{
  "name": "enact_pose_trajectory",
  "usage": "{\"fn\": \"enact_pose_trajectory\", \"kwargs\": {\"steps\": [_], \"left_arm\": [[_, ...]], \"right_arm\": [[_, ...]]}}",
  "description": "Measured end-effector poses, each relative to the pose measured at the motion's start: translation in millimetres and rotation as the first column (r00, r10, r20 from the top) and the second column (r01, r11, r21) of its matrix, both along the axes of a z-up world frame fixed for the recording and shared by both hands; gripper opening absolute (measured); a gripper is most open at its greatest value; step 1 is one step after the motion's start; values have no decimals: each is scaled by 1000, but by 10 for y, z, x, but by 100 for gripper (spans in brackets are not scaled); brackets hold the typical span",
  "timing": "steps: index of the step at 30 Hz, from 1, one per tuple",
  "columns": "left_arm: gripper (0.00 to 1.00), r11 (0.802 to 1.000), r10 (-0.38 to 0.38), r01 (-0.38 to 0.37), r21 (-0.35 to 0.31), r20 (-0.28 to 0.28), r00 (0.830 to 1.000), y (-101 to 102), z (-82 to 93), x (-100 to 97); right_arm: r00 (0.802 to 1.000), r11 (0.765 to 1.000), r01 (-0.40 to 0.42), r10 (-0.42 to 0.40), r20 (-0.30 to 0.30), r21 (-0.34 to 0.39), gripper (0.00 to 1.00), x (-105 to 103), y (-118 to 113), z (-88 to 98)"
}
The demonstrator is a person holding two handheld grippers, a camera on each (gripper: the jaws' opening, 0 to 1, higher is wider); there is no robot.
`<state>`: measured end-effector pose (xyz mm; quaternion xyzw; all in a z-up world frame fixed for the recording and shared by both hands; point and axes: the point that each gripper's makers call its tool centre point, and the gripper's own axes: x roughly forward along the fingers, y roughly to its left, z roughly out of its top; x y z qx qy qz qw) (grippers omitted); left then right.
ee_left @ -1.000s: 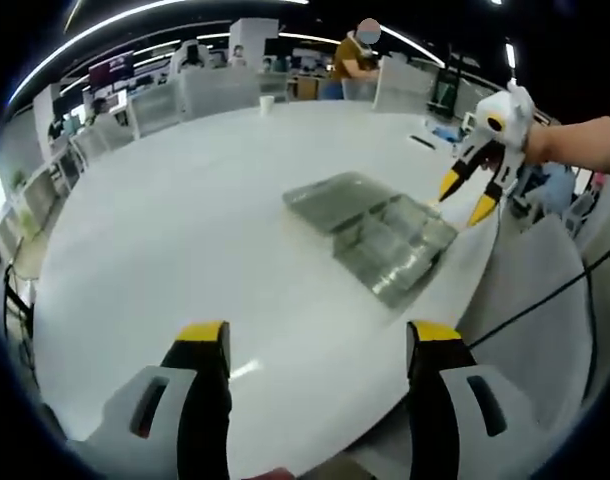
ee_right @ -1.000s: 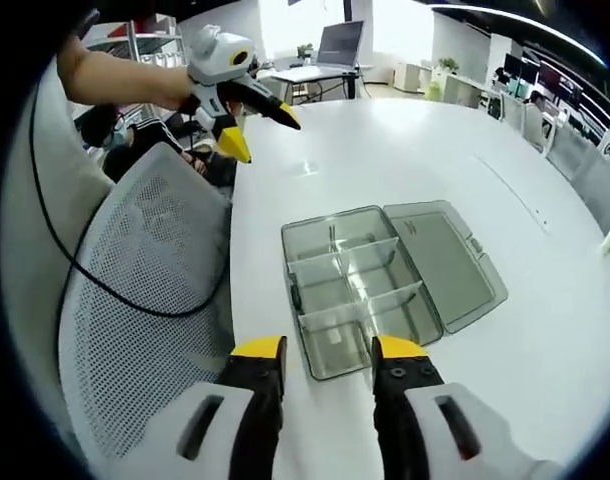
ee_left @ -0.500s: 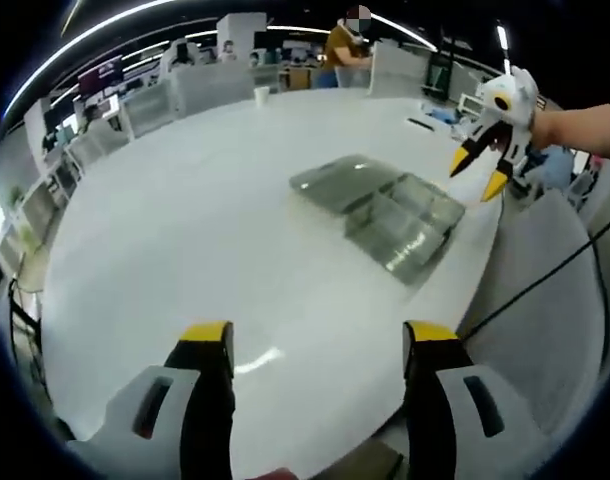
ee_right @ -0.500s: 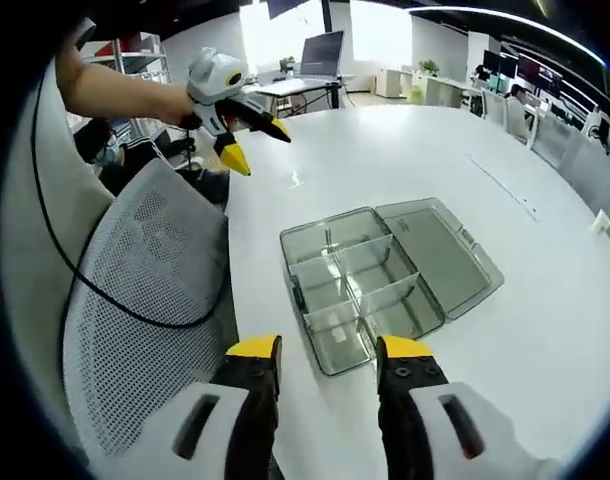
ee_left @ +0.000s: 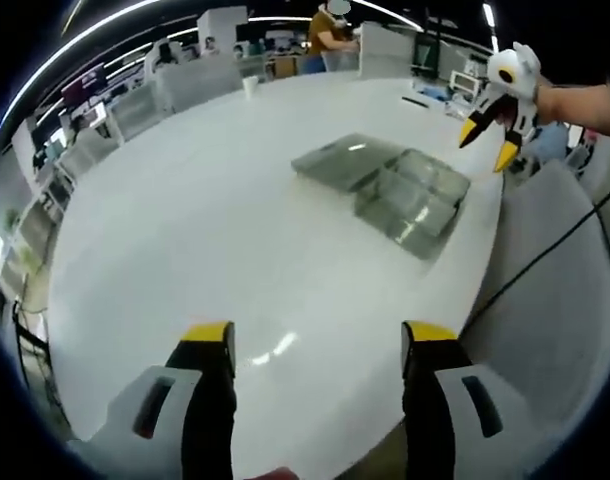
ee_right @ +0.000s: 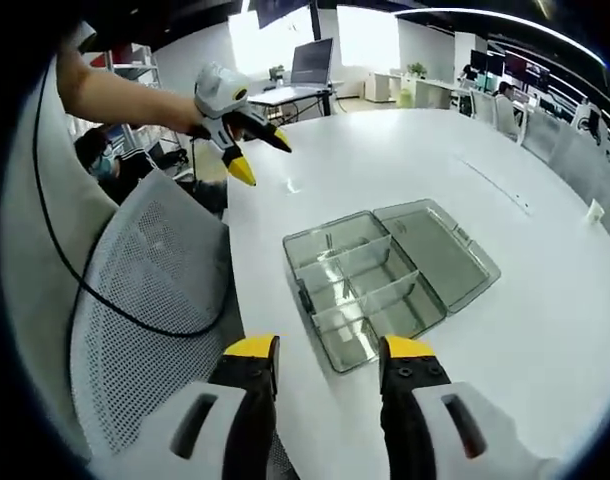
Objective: Insert the divider into the dual guide fixture by aligning both edges with the guide slots and pushing it downward to the bottom, including one-sided entry, uneven engagement, binding, and posture correction.
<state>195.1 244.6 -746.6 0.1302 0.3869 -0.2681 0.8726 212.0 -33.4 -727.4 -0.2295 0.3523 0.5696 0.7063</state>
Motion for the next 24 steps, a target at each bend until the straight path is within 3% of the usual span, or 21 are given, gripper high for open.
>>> {"fn": "enact_pose_trajectory", "kwargs": {"steps": [24], "left_arm": [[61,983,-138,143,111,-49,989,147,-214,43]], "right_arm": [[999,998,48,-48,-12,34,41,-91,-51,99]]}}
